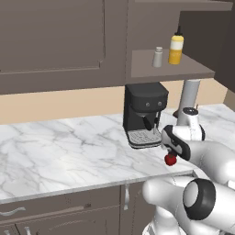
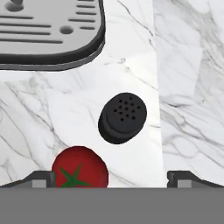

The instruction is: There are various items on the counter. Only move the condiments/shakers into the cabinet.

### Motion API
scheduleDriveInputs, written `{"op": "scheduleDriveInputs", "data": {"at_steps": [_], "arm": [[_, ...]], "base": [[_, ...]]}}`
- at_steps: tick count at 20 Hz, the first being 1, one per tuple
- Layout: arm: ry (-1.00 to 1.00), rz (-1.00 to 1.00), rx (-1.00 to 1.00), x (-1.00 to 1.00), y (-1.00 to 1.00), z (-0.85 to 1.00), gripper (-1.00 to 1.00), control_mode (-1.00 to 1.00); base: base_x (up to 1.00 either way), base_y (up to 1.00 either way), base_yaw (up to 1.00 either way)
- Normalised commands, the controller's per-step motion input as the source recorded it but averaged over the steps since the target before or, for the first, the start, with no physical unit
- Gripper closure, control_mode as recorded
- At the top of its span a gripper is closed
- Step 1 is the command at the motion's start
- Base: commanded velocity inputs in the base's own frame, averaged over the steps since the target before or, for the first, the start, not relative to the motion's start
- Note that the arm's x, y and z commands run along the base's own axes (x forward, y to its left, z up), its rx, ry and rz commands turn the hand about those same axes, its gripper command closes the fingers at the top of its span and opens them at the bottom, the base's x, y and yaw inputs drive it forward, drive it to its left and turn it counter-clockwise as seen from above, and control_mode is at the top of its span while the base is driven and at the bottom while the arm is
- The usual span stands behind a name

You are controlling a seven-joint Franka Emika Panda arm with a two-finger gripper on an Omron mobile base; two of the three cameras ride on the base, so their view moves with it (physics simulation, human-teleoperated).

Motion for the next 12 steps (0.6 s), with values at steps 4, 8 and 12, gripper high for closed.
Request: {"op": "scheduleDriveInputs", "data": {"at_steps": [4,8,12], "arm": [[-0.01,0.0,0.0,0.1,-0.04,-0.14,-1.0,-1.0],[0.0,0.0,0.0,0.1,-0.11,-0.13,-1.0,-1.0],[0.0,0.0,0.0,0.21,-0.1,-0.14,-1.0,-1.0]], "base": [[0.0,0.0,0.0],[0.0,0.0,0.0],[0.0,0.0,0.0]]}}
